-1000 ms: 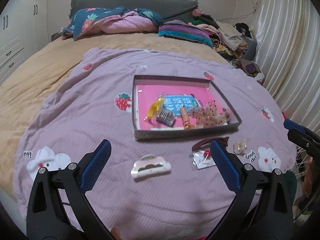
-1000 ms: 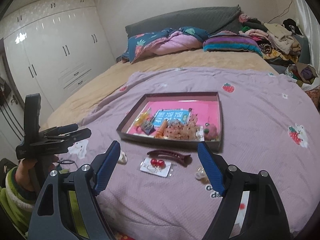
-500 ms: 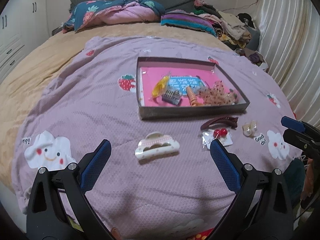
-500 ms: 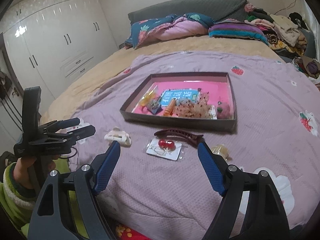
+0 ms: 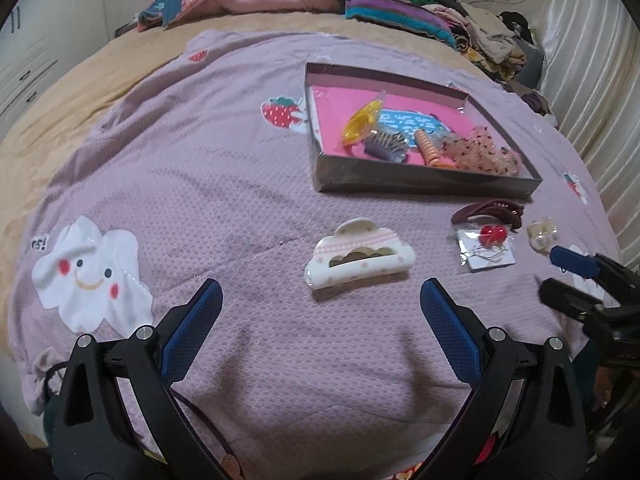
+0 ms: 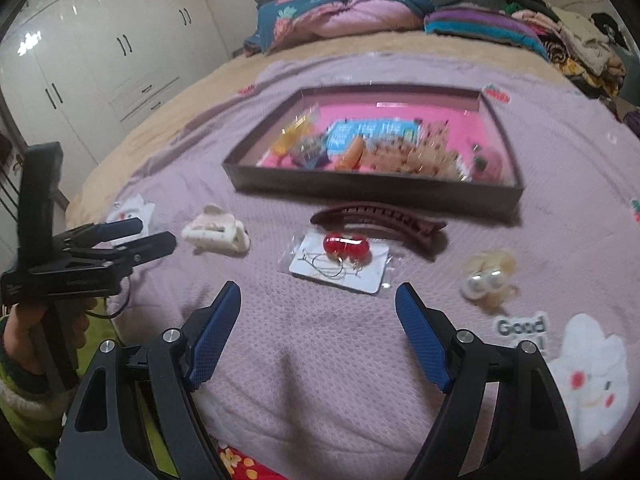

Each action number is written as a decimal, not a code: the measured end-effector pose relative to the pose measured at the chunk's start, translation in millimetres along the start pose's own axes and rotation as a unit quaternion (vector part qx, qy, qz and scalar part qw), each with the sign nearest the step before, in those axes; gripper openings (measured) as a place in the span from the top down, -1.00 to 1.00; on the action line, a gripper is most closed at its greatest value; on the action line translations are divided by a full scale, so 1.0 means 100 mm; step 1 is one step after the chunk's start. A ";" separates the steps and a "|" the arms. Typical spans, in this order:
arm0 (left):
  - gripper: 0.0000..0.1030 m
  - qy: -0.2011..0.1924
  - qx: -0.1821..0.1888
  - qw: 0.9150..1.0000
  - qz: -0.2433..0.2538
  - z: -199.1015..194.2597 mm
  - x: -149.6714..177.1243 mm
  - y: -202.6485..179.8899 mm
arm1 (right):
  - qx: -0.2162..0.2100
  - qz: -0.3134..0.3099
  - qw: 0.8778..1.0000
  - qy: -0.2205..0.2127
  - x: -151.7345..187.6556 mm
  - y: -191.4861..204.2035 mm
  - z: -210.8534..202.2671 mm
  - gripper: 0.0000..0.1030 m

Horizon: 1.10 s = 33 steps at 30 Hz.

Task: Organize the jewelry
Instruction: 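Grasp the white cloud claw clip with the left tool while the right tool grasps the red-bead earring card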

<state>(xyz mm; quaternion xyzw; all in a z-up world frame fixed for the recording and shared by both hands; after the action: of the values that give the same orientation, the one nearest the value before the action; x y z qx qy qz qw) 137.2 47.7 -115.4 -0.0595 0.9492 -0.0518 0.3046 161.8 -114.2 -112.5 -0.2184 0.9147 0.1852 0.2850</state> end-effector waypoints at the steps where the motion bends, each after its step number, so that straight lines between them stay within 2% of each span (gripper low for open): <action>1: -0.80 0.003 0.000 1.000 0.000 0.03 0.01 0.01 | 0.001 0.005 1.000 0.007 0.02 -0.02 0.07 -0.53; 6: -0.80 0.026 0.023 0.999 -0.005 0.18 0.03 -0.03 | 0.001 0.031 0.999 0.026 0.08 -0.11 0.28 -0.53; 15: -0.78 0.043 0.029 0.999 -0.003 0.48 -0.08 -0.24 | 0.012 0.029 0.999 0.025 0.08 -0.19 0.35 -0.53; 16: -0.73 0.044 0.027 0.999 -0.005 0.50 -0.10 -0.24 | 0.014 0.029 0.999 0.025 0.07 -0.19 0.36 -0.53; 18: -0.34 0.049 0.033 0.998 -0.006 0.54 -0.11 -0.25 | 0.016 0.027 0.999 0.024 0.06 -0.18 0.39 -0.53; 20: -0.30 0.051 0.034 0.998 -0.004 0.57 -0.12 -0.26 | 0.018 0.026 0.999 0.024 0.04 -0.15 0.42 -0.55; 22: -0.27 0.047 0.037 0.998 -0.005 0.56 -0.13 -0.26 | 0.016 0.026 0.999 0.020 0.01 -0.11 0.45 -0.75; 23: -0.27 0.044 0.039 0.998 -0.008 0.55 -0.13 -0.25 | 0.018 0.026 0.999 0.020 0.00 -0.09 0.47 -0.77; 26: -0.27 0.034 0.042 0.998 -0.021 0.49 -0.17 -0.18 | 0.027 0.017 0.999 0.019 -0.05 -0.02 0.54 -0.81; 33: -0.27 0.009 0.040 0.998 -0.037 0.30 -0.33 -0.03 | 0.086 -0.015 0.996 0.014 -0.11 0.04 0.72 -0.79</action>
<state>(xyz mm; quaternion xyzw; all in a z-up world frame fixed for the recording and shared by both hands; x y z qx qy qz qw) 181.6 47.5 -120.4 -0.0821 0.9462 -0.1015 0.2961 199.6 -74.2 -159.8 -0.2094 0.9278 0.0986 0.2924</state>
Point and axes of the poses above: each gripper's, at about its wrist camera, not at the fingertips, and z roughly the way its jaws point, y to its left, x to its underside, the point moved 9 cm from there along z, roughly the way its jaws point, and after that the axes turned 2 degrees about -z, right-handed, at the moved point
